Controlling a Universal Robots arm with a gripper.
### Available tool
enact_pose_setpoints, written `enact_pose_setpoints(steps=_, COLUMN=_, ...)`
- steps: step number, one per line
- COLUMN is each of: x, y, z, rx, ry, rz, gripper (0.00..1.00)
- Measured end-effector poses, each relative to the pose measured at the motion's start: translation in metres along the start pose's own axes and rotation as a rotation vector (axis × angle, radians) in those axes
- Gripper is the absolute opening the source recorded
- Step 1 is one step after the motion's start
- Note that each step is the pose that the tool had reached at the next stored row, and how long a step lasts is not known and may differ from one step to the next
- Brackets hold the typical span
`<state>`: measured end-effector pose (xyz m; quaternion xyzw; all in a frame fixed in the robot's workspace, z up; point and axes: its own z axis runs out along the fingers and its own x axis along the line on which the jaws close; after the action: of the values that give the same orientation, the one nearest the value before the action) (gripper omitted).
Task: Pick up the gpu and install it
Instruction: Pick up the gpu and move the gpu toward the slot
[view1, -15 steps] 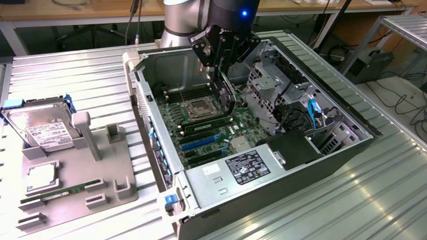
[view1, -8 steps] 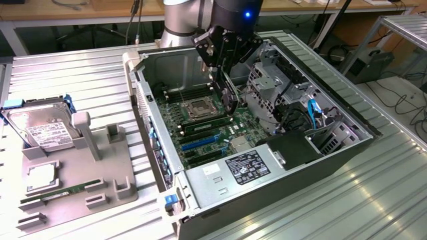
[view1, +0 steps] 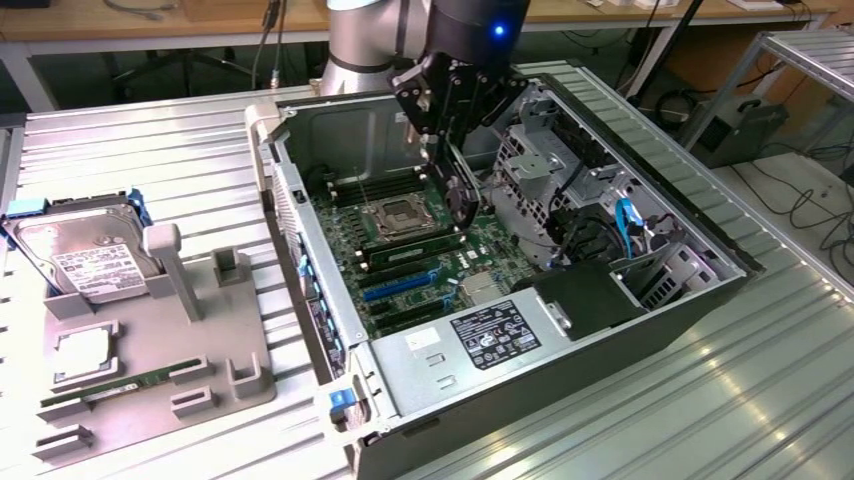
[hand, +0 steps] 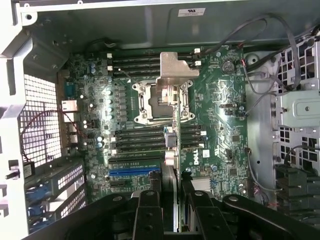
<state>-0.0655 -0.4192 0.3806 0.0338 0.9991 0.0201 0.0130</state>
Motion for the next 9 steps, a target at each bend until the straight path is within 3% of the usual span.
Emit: enact_pose_setpoints(steps=9, x=-0.0058, y=0.0013, z=0.0025, rx=-0.0001, ry=-0.0001, rz=0.0, gripper=0.26)
